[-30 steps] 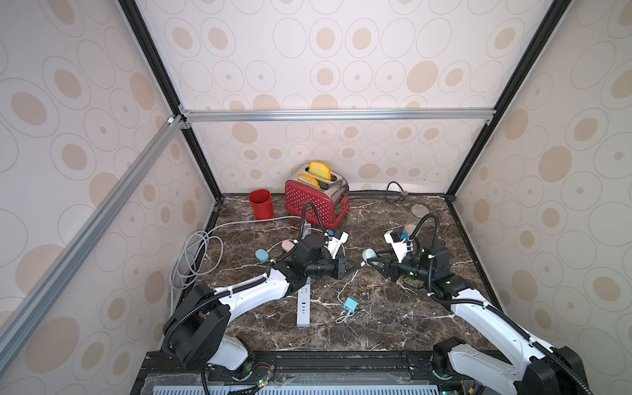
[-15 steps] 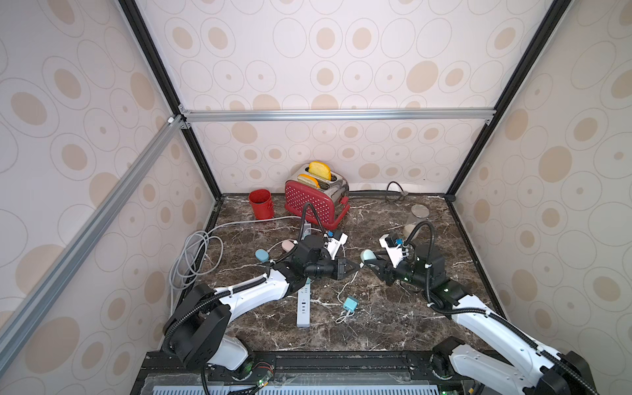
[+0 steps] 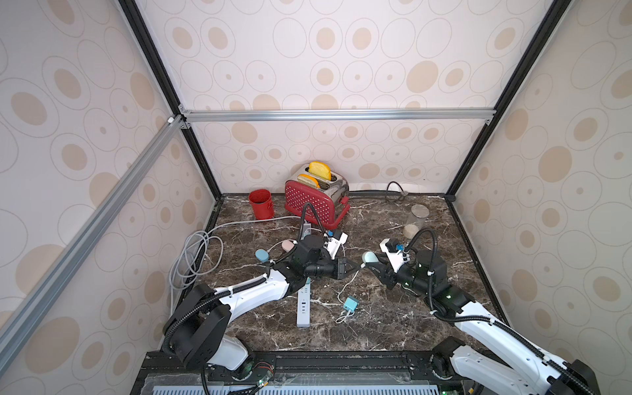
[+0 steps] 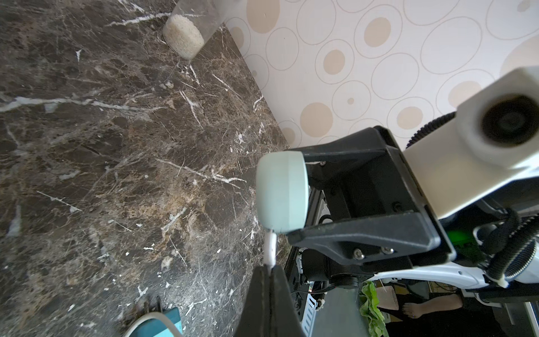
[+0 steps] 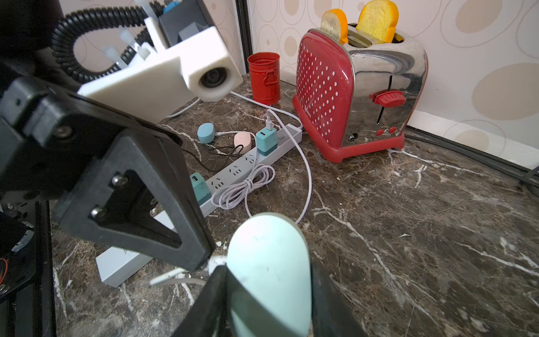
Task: Charge the bluetooth headset
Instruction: Insert the charging cable into the bluetooth headset.
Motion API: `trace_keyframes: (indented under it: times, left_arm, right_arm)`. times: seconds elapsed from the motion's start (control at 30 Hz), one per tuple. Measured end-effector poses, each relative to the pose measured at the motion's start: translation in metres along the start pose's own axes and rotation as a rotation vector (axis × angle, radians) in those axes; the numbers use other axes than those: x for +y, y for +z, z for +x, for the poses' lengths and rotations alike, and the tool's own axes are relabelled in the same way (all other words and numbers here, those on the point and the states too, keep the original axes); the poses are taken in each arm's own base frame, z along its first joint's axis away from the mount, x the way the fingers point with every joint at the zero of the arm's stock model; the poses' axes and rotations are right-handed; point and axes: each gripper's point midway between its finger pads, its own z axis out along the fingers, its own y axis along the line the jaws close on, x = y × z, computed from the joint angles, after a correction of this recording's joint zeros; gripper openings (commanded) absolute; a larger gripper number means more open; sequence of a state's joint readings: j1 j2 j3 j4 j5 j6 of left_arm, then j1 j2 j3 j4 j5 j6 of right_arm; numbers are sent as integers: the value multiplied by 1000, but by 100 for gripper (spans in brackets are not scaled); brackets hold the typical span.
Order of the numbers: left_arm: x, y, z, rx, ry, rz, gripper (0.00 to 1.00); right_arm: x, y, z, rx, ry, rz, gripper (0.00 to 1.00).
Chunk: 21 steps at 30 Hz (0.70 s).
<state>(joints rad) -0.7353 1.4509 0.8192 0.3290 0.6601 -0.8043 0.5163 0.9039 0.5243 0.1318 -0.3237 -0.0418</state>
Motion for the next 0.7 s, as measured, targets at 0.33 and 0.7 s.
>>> trace_keyframes:
  times: [0.33, 0.7]
  left_arm:
    - [7, -1, 3, 7, -16, -16, 0]
    - [21, -14, -31, -99, 41, -103, 56]
  right_arm:
    - [4, 7, 2, 9, 0, 31, 18]
    - [-10, 13, 21, 139, 81, 139, 16]
